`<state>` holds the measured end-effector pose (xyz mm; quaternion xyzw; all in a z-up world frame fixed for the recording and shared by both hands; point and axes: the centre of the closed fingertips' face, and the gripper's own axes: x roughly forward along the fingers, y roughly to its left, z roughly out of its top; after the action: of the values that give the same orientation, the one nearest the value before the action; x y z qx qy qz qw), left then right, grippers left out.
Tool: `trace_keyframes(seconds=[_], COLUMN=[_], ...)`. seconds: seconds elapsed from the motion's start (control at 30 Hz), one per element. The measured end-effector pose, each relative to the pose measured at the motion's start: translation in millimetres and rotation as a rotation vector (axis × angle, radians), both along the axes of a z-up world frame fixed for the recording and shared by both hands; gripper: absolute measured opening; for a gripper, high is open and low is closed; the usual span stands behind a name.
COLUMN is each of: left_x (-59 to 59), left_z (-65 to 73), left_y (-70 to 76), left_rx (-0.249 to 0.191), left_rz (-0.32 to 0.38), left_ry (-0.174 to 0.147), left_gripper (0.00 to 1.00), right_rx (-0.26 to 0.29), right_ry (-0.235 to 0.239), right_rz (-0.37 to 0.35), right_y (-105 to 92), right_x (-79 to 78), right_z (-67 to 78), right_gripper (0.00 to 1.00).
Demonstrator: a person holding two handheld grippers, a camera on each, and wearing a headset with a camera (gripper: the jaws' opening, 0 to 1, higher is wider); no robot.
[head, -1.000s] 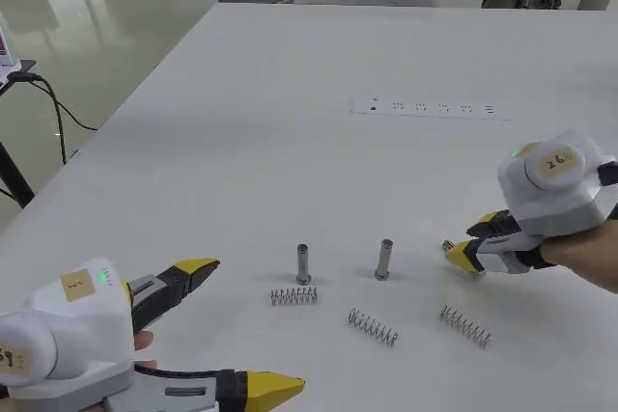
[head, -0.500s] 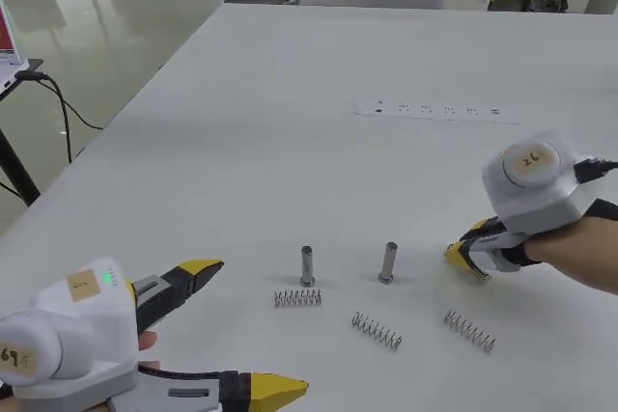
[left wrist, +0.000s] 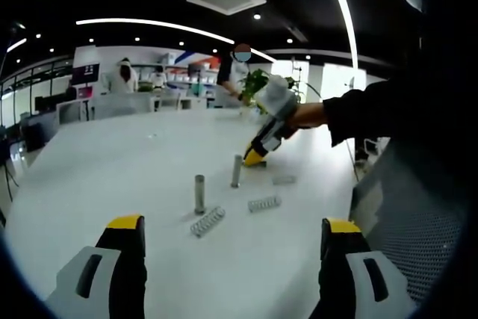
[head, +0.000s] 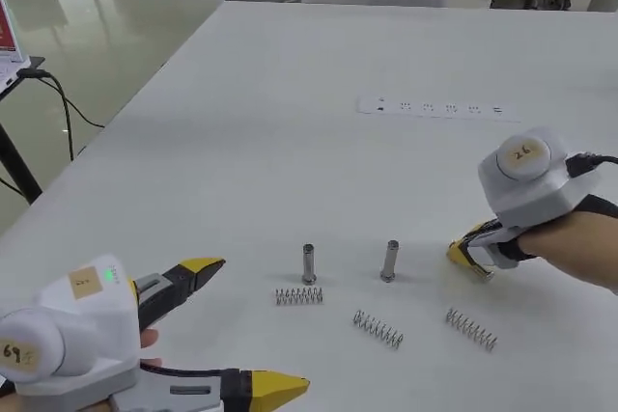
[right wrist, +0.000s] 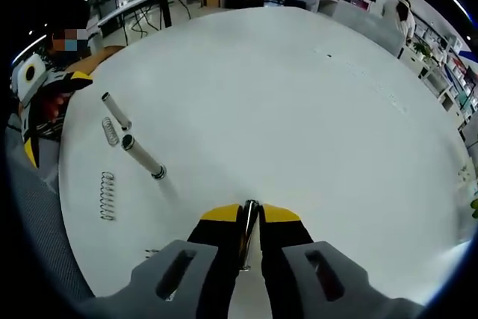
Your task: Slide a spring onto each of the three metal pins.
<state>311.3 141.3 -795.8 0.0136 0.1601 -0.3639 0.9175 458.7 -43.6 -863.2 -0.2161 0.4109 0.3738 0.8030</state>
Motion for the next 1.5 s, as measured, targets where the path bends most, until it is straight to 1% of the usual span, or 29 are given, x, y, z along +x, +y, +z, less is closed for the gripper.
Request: trace_keyframes(seconds=[0.13, 0.2, 0.37, 0.5, 0.57, 0.67, 0.83, 1.07, 1.27, 1.4, 1.5], left_x=[0.1, 0.3, 0.1, -0.6, -0.8, -1.2, -1.3, -1.5, -1.6, -1.6, -1.6], left_z=[-0.1, 0.2, 0.5, 0.3, 0.3, 0.4, 1.3, 2.3, 1.5, 1.7, 1.6], left_y=[0.5, 0.7, 0.4, -0.8, -1.1, -1.8, -2.4, -2.7, -2.7, -3.0, -3.2], left_rx=[0.001, 0.0, 0.0, 0.002, 0.001, 0.002, 0.001, 0.002, 0.005, 0.005, 0.005], left_rz=[0.001, 0.002, 0.003, -0.002, -0.004, -0.006, -0.007, -0.009, -0.014, -0.015, -0.015], left_ry=[0.0, -0.002, -0.002, -0.001, -0.001, -0.001, -0.004, -0.009, -0.008, -0.009, -0.008], left_gripper=[0.94, 0.94, 0.94, 0.94, 0.94, 0.94, 0.94, 0.94, 0.94, 0.94, 0.94], right_rx=[0.01, 0.014, 0.024, 0.034, 0.051, 0.066, 0.091, 0.105, 0.113, 0.12, 0.121], right_ry=[0.014, 0.008, 0.014, -0.009, -0.013, -0.032, -0.048, -0.064, -0.06, -0.066, -0.059], right_rz=[-0.02, -0.019, -0.027, -0.011, -0.011, -0.008, -0.001, 0.011, 0.01, 0.007, -0.002], right_y=[1.2, 1.4, 2.0, 4.1, 5.0, 4.9, 6.9, 9.5, 8.9, 7.5, 4.9], right_x=[-1.7, -2.0, -7.0, -9.9, -11.8, -12.5, -19.0, -27.4, -32.6, -34.2, -35.5], right_z=[-0.1, 0.0, 2.1, 12.4, 19.1, 28.1, 38.1, 43.3, 45.1, 46.2, 45.6], right_gripper=[0.06, 0.05, 0.05, 0.05, 0.05, 0.05, 0.05, 0.05, 0.05, 0.05, 0.05])
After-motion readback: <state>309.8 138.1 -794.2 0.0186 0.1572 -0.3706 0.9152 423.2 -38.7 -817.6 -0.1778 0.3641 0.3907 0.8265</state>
